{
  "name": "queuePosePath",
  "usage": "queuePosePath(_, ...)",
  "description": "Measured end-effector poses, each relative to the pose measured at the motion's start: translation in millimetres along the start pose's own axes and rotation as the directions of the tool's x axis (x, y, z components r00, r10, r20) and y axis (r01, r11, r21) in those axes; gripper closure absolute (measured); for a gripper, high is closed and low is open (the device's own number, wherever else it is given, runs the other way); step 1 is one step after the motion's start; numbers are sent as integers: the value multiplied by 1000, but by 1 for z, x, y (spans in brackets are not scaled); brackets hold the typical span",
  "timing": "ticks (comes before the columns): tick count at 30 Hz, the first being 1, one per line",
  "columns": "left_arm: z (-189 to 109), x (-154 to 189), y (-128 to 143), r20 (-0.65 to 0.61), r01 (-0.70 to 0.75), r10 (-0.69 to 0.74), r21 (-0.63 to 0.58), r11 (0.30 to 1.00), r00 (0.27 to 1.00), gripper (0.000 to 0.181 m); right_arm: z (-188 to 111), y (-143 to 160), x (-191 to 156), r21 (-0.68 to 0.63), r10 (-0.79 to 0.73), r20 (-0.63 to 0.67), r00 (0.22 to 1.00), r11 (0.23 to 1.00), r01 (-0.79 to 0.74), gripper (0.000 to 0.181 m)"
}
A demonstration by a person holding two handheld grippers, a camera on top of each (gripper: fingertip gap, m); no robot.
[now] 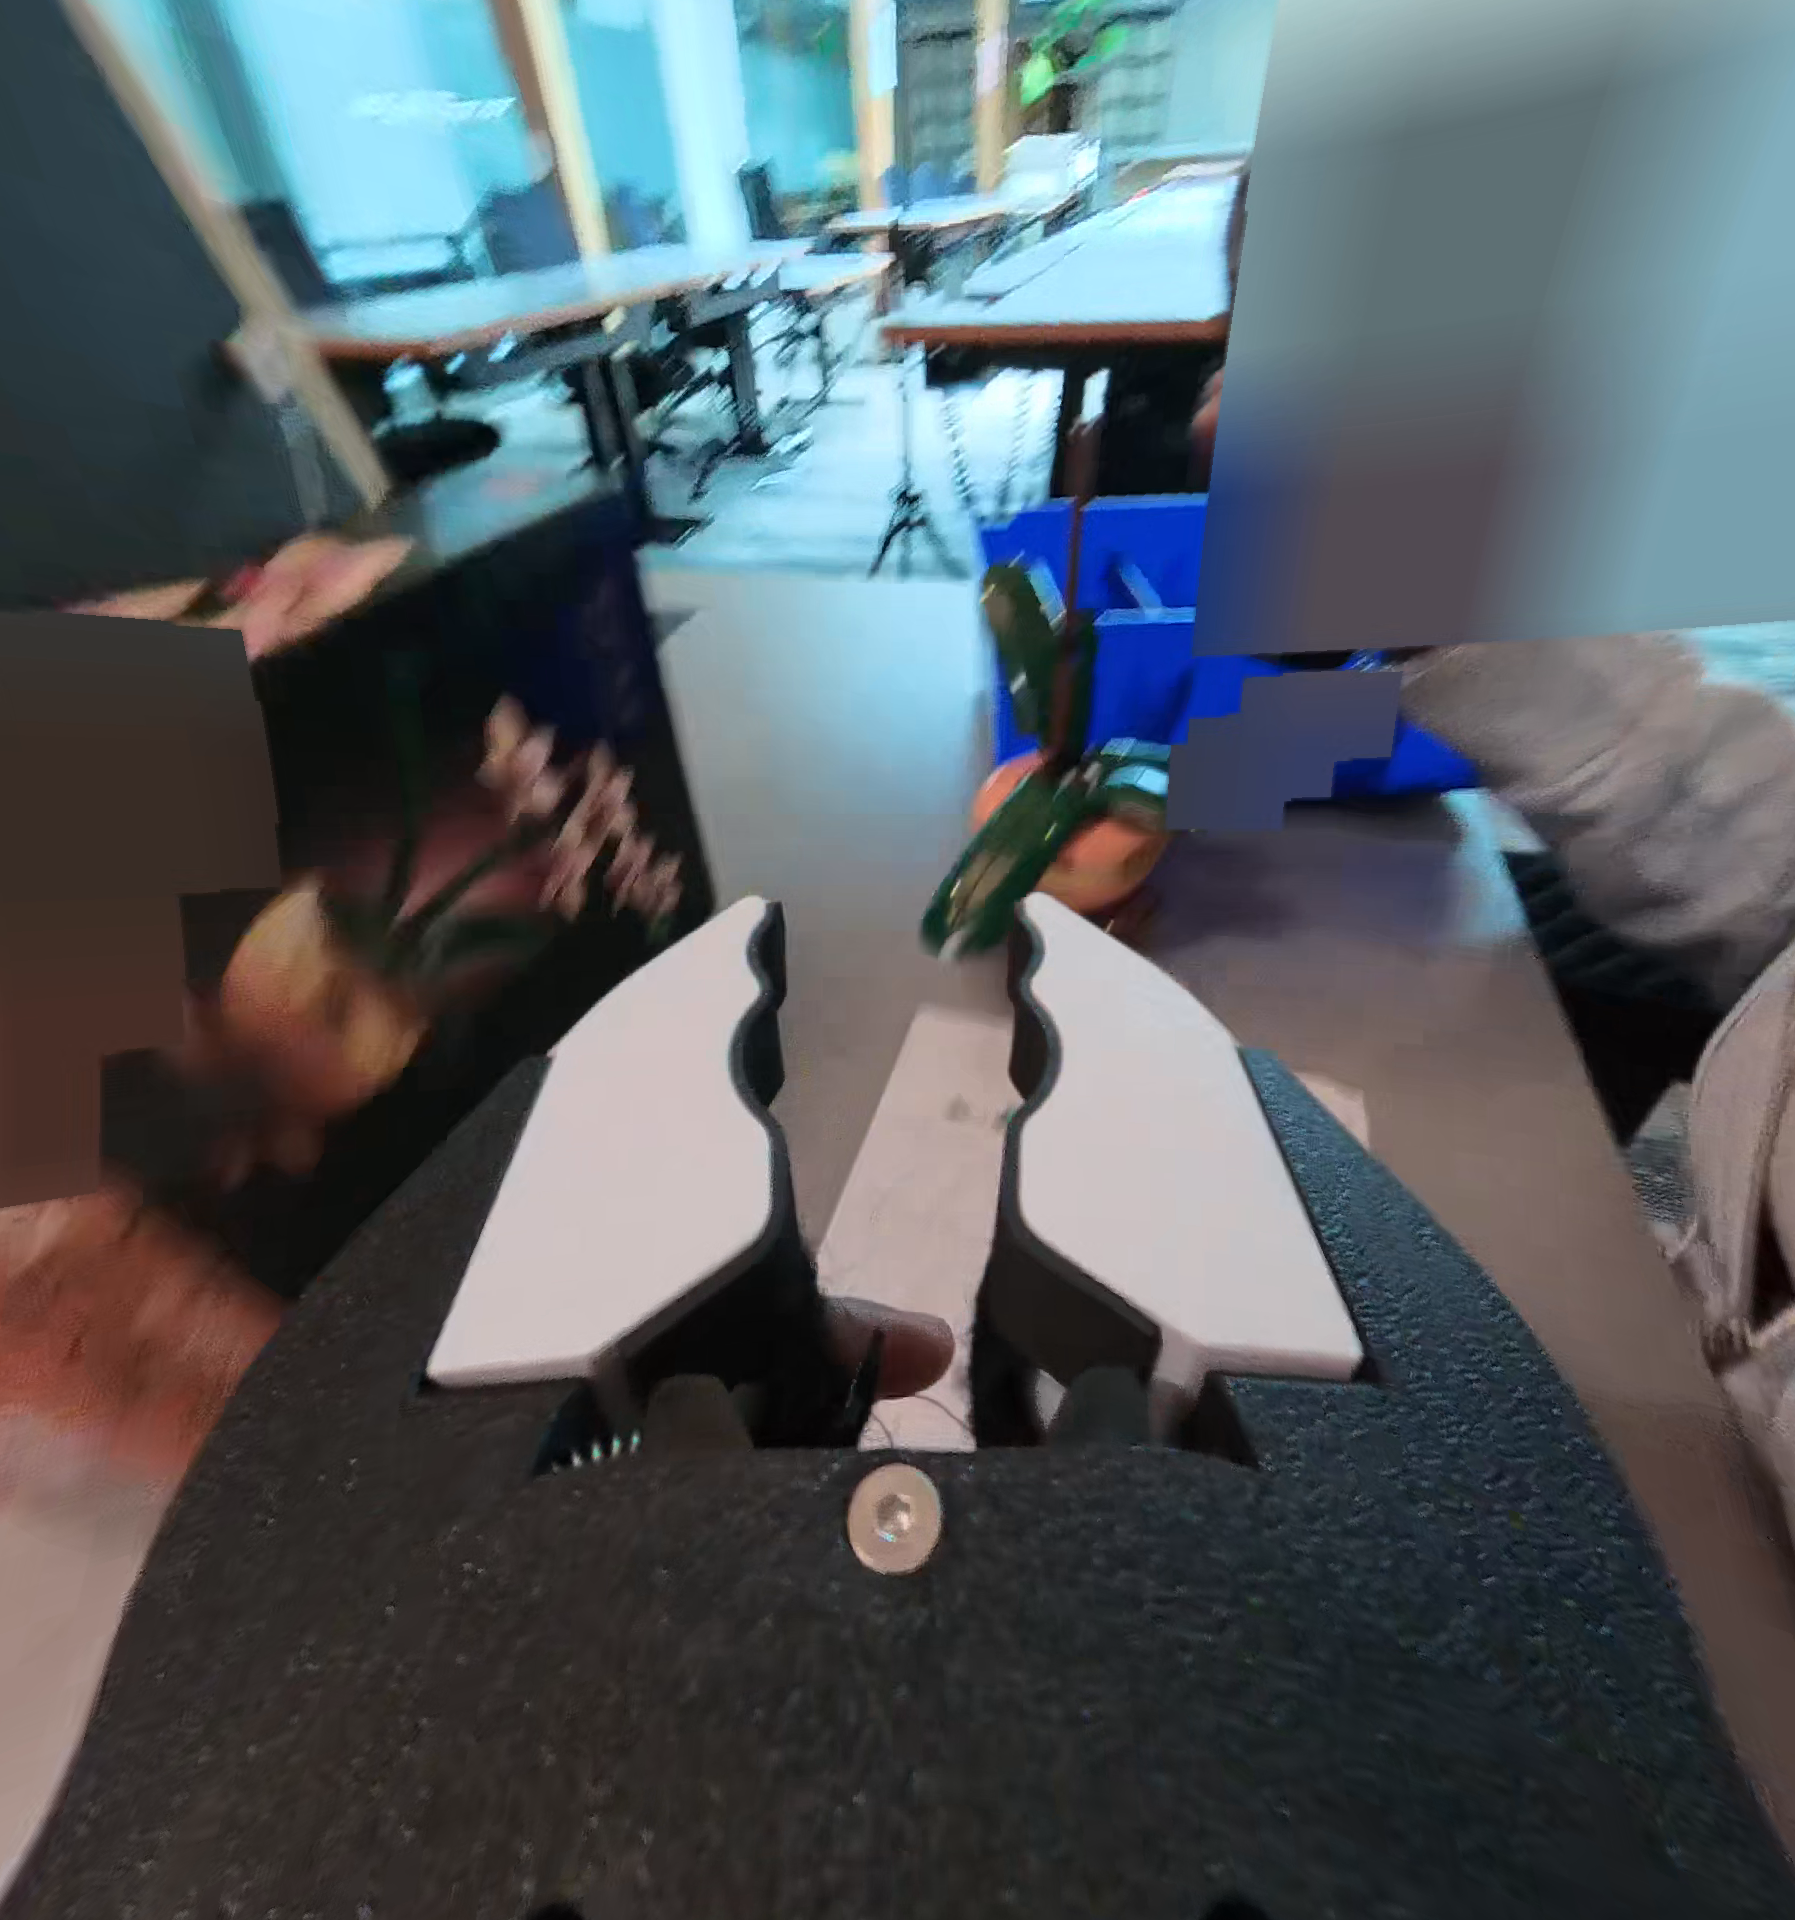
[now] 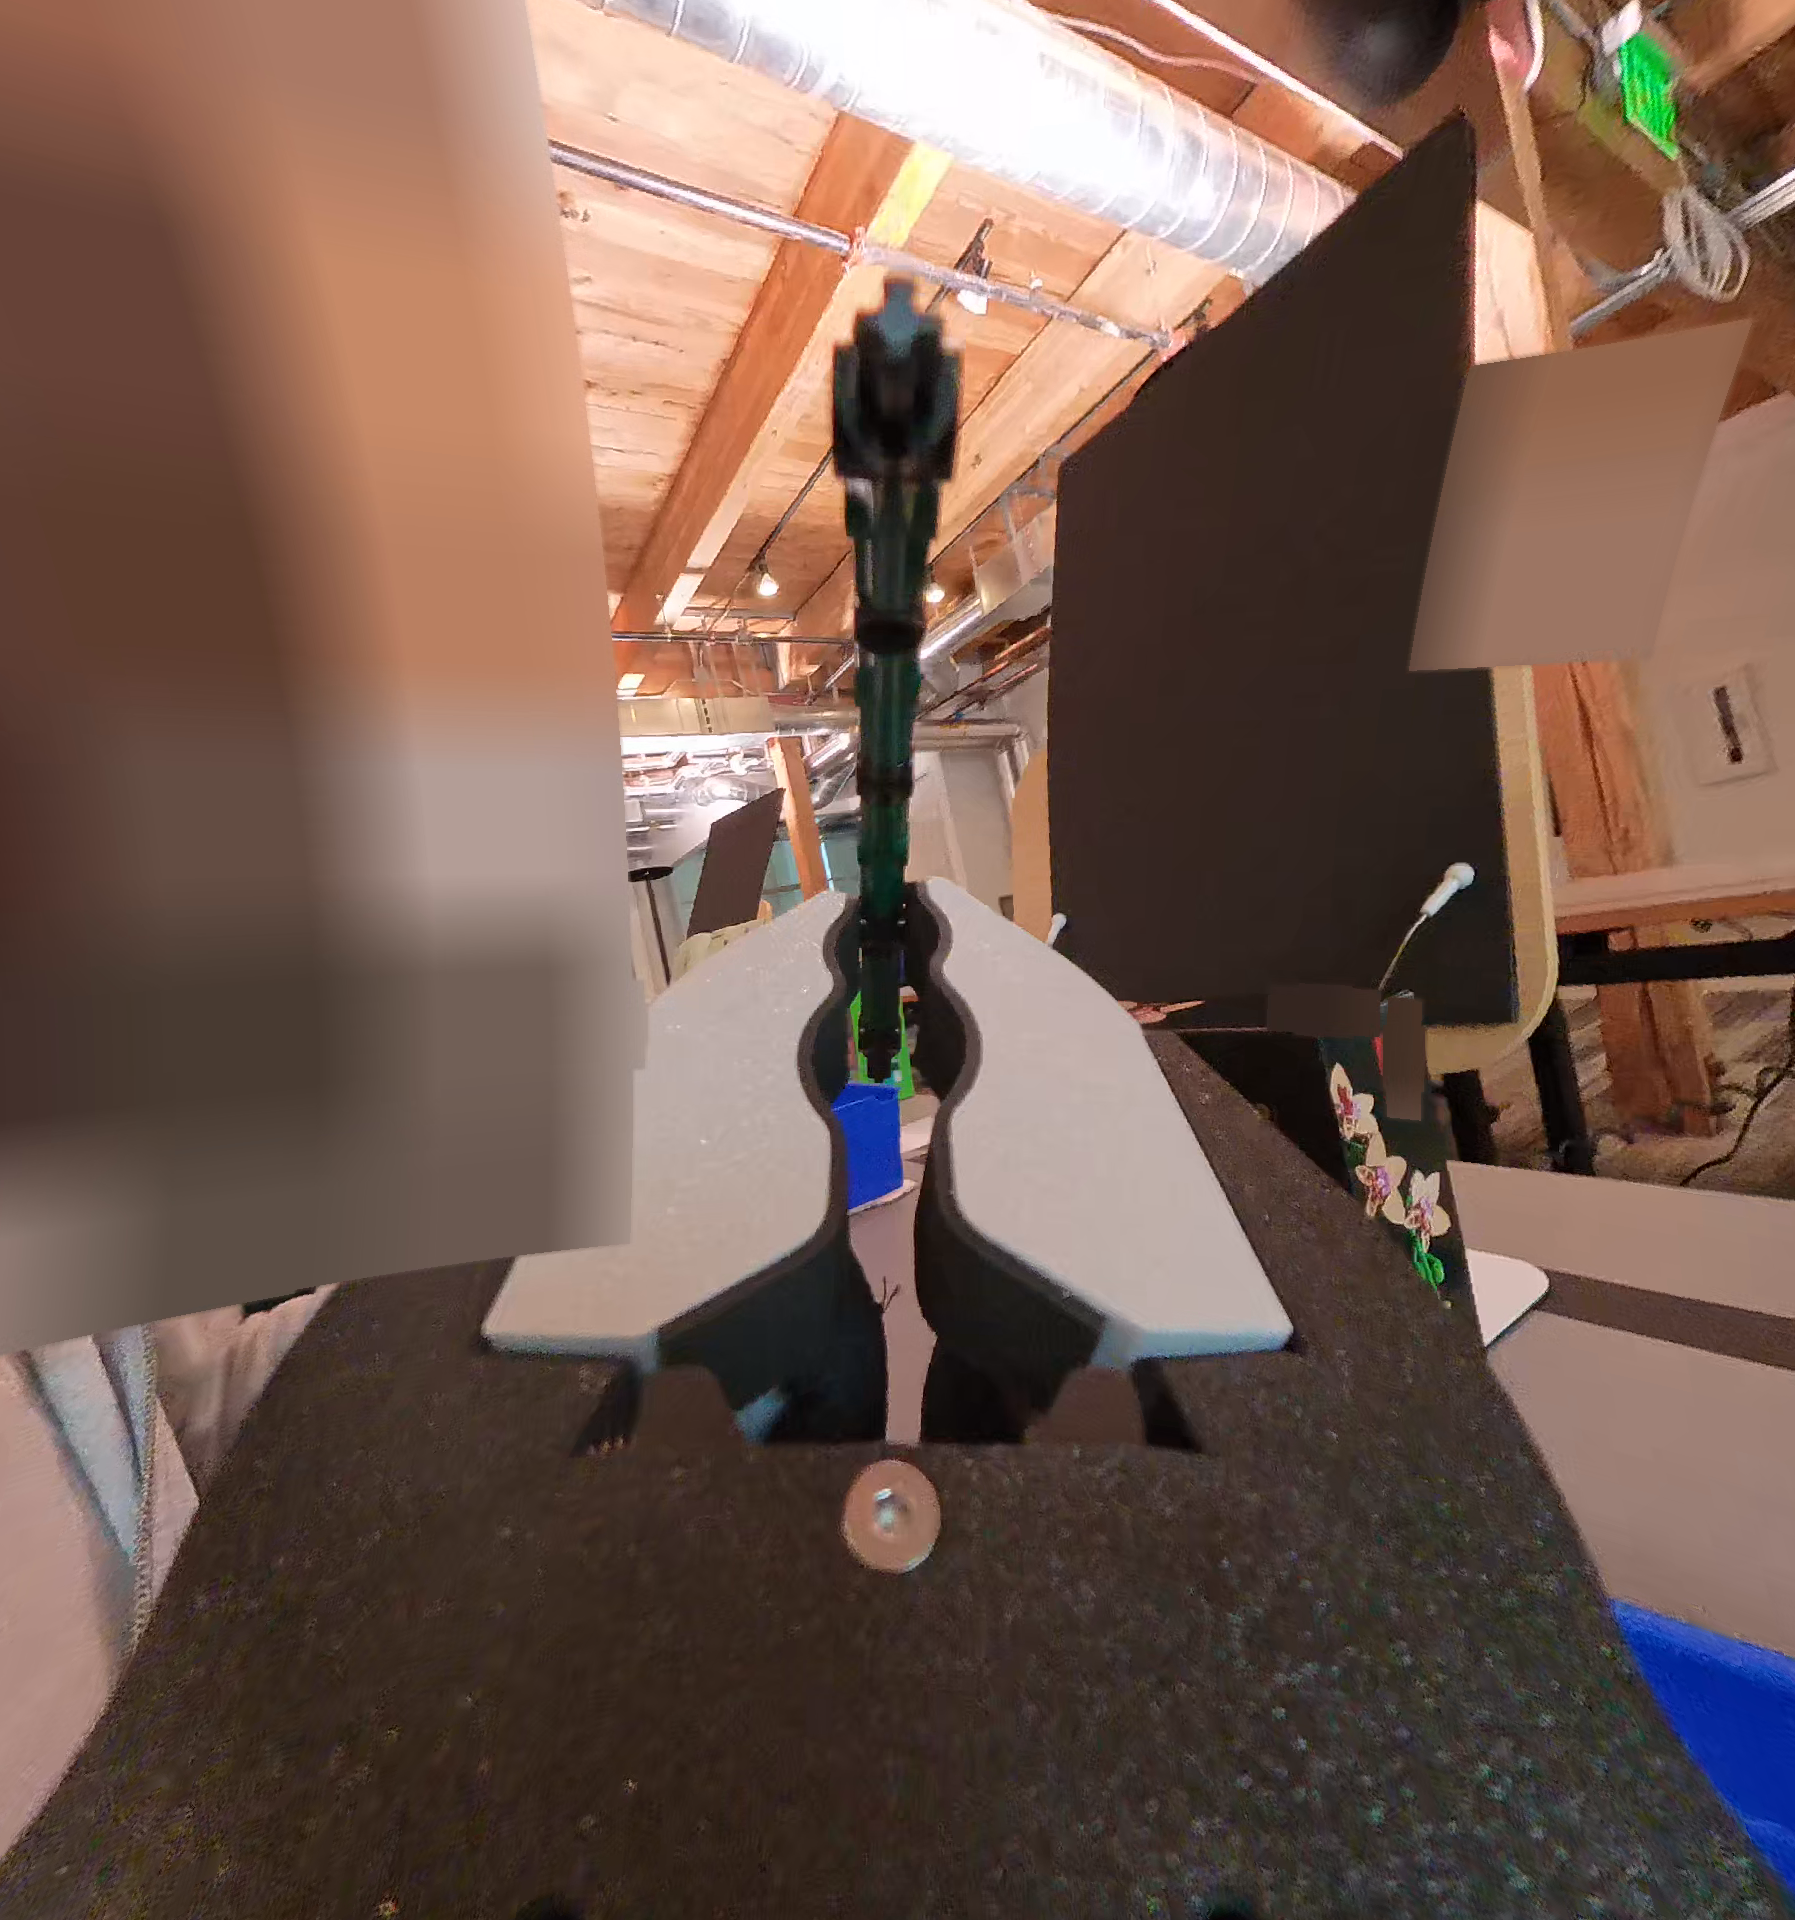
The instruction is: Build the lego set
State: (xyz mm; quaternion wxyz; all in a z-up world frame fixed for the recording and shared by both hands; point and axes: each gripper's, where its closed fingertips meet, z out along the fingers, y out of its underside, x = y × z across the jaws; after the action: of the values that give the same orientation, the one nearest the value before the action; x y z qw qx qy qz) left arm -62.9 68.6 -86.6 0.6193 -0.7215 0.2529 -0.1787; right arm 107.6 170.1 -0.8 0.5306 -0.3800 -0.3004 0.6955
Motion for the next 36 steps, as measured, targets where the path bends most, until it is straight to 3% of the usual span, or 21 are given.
queuePosePath(1,16,8,-12,-48,-24,25,18,1000,999,142,2,1,3,-17,10,6,1000,1000,-10,174)
queuePosePath(5,69,31,-29,-180,-77,79,21,997,981,146,4,11,10,-89,65,-9,998,994,-65,174)
queuePosePath(11,132,53,-19,-300,-40,40,6,999,953,149,-7,43,22,-248,-30,-305,952,967,-49,174)
queuePosePath(16,171,46,1,-375,-107,71,-76,991,924,141,-21,47,24,-169,-2,-425,905,983,-77,174)
queuePosePath(19,179,59,5,-476,-90,36,-90,992,879,150,-24,47,26,-89,77,-433,898,988,-128,174)
queuePosePath(29,184,69,12,-532,-97,59,-45,994,845,166,-28,53,9,-53,41,-391,920,996,-67,174)
queuePosePath(36,156,74,12,-768,-57,6,-40,998,641,171,-25,65,-5,-75,17,-306,952,996,-42,174)
